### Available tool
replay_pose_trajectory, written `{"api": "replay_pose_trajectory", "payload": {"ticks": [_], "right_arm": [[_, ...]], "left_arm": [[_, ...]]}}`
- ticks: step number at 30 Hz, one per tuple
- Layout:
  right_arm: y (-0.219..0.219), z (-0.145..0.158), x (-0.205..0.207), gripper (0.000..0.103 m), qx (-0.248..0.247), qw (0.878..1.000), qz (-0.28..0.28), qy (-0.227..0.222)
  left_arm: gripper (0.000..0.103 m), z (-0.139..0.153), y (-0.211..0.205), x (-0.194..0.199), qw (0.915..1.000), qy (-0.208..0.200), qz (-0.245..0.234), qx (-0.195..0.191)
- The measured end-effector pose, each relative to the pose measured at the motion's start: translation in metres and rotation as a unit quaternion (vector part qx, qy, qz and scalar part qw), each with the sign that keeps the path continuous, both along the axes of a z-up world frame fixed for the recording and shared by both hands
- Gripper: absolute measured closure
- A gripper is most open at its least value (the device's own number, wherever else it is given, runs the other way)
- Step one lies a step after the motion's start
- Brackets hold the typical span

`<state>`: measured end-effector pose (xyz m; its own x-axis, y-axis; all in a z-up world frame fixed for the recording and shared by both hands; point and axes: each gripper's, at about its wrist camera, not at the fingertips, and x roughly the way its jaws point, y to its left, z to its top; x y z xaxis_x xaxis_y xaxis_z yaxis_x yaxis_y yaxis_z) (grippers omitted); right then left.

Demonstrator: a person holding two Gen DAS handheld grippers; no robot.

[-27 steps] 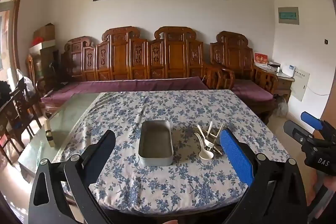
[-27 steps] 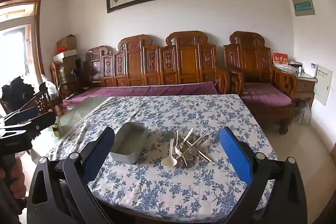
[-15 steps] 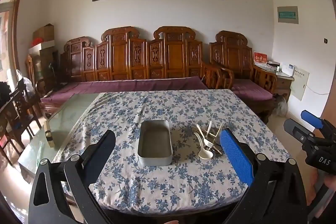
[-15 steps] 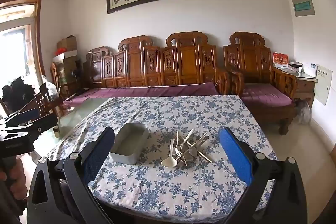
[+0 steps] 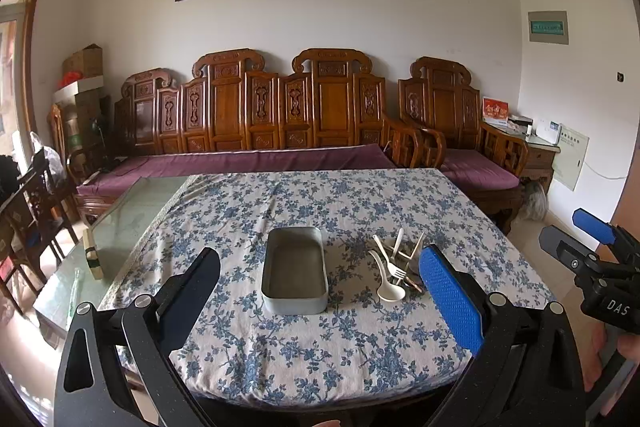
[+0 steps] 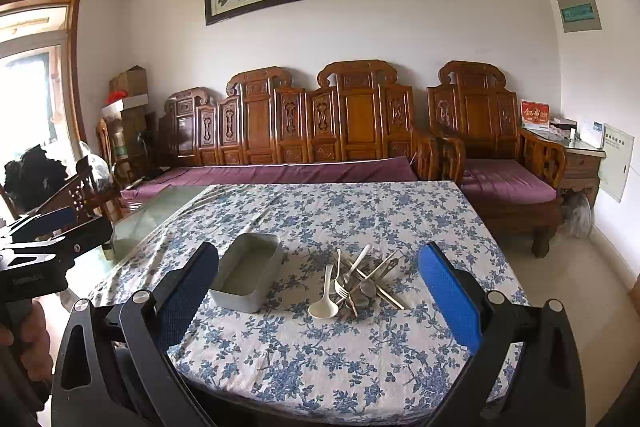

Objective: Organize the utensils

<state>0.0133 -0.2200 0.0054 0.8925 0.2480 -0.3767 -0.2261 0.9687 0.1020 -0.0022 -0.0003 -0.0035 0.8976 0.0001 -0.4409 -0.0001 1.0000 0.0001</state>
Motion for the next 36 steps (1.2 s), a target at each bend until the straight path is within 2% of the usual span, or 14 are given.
{"api": "replay_pose_trajectory", "payload": {"ticks": [36], "right_arm": [[-0.0015,-0.002,0.001,0.002,-0.002,1.0,0.0,0.0]], "left_arm": [[0.006,0.0024,-0.0019,0.0001,1.0,0.0,-0.001,0.002]]}}
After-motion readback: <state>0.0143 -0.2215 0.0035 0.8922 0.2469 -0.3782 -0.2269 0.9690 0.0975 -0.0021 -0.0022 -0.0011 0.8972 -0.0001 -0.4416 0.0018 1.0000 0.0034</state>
